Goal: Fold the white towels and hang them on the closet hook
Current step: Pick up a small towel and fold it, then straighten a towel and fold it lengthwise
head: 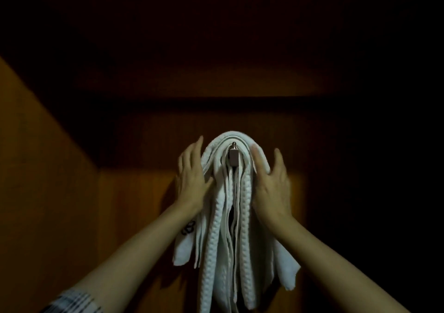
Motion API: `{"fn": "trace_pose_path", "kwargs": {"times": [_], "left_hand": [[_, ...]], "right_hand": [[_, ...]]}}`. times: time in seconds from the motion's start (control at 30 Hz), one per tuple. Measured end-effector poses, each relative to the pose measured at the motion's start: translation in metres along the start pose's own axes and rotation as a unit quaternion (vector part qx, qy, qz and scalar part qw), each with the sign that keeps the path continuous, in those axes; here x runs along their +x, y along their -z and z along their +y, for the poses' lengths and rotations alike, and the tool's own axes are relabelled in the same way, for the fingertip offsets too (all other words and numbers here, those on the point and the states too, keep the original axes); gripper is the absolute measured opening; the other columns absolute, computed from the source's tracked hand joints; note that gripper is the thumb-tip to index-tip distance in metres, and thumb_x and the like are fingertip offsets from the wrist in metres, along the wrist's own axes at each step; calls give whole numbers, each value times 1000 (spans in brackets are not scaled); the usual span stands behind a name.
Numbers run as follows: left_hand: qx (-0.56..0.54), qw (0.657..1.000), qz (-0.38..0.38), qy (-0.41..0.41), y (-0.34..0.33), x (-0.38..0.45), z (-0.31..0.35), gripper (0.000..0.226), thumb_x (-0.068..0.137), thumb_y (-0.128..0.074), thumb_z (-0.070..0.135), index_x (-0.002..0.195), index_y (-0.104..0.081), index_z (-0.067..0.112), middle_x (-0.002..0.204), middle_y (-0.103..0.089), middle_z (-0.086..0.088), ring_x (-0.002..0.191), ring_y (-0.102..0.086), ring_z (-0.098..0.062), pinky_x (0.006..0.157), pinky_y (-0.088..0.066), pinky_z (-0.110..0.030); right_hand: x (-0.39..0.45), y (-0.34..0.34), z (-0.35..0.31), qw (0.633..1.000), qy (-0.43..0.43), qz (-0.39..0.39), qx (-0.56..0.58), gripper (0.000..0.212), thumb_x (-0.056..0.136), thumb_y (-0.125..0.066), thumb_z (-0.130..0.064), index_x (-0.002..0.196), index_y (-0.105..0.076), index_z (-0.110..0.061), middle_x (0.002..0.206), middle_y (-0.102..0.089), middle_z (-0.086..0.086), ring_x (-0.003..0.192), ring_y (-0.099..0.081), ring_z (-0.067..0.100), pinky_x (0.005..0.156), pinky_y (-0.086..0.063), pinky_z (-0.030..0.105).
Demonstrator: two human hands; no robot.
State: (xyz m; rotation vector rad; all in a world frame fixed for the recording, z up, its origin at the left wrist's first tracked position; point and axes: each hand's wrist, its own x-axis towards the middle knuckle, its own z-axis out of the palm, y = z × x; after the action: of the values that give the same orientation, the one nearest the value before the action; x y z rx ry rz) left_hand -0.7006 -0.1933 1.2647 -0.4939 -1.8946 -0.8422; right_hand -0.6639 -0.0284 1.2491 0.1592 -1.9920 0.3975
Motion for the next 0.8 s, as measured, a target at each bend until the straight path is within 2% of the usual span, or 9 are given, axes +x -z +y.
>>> {"fn": "trace_pose_path", "kwargs": {"times": [0.07,0.13,0.2,0.27,0.33,0.43,0.57,0.7,0.8], "left_hand": [[-63,995,-77,-14,-7,7,1,65,79,-37,73,131,2,69,155,-16,11,140,-18,-11,110,-24,-37],[-49,994,-84,-48,-11,13,-3,60,74,-23,85,128,2,74,153,-23,14,133,-25,-7,106,-28,-32],[-11,992,-102,-72,-9,19,-12,71,95,-43,42,132,13,67,152,-28,5,132,-37,-18,102,-39,-33],[28,989,-107,-97,-11,22,-20,101,90,-47,-1,132,19,63,153,-28,-2,121,-51,-27,97,-48,-38],[3,989,-124,-82,-11,19,-18,94,92,-46,1,136,14,59,151,-29,1,111,-57,-21,91,-50,-31],[-49,987,-150,12,-5,-1,-10,49,98,-42,27,142,-25,40,144,-41,1,109,-57,-15,94,-49,-30],[-2,965,-263,-10,13,-45,-11,70,89,-54,3,147,-21,25,106,-58,-2,80,-60,-12,64,-52,-20],[89,901,-424,-9,46,-86,6,70,90,-60,19,149,-21,21,132,-53,-7,108,-58,-22,91,-50,-37],[69,853,-515,-54,65,-125,25,50,91,-59,22,139,-43,25,126,-60,-1,88,-63,2,79,-54,-22]], "right_hand": [[10,-9,9,998,49,-49,4,100,92,-56,-29,130,33,-54,157,11,10,141,-17,35,95,-44,41],[23,-13,21,994,88,-66,-2,102,91,-56,-27,128,36,-53,154,-5,14,130,-38,34,84,-49,39],[37,-12,31,990,116,-71,-42,102,93,-52,-19,126,38,-51,143,-27,13,107,-54,28,73,-52,35],[42,-9,36,986,133,-72,-77,102,93,-49,-10,127,39,-48,135,-37,11,87,-57,23,63,-50,32],[35,-10,39,984,140,-77,-74,105,91,-52,-7,132,37,-45,137,-37,11,73,-55,17,58,-52,30],[7,-16,33,988,123,-97,-7,104,90,-55,-12,138,31,-44,147,-32,12,72,-57,17,60,-56,33],[-31,-6,23,974,71,-194,97,105,82,-59,1,146,12,-41,150,-34,2,85,-64,24,65,-56,42],[-74,31,16,939,24,-334,74,57,88,-54,-7,141,-39,-20,135,-55,6,111,-59,23,90,-49,37],[-109,68,5,877,-1,-477,50,35,89,-57,-10,122,-60,-18,106,-71,4,92,-67,13,87,-52,27]]}}
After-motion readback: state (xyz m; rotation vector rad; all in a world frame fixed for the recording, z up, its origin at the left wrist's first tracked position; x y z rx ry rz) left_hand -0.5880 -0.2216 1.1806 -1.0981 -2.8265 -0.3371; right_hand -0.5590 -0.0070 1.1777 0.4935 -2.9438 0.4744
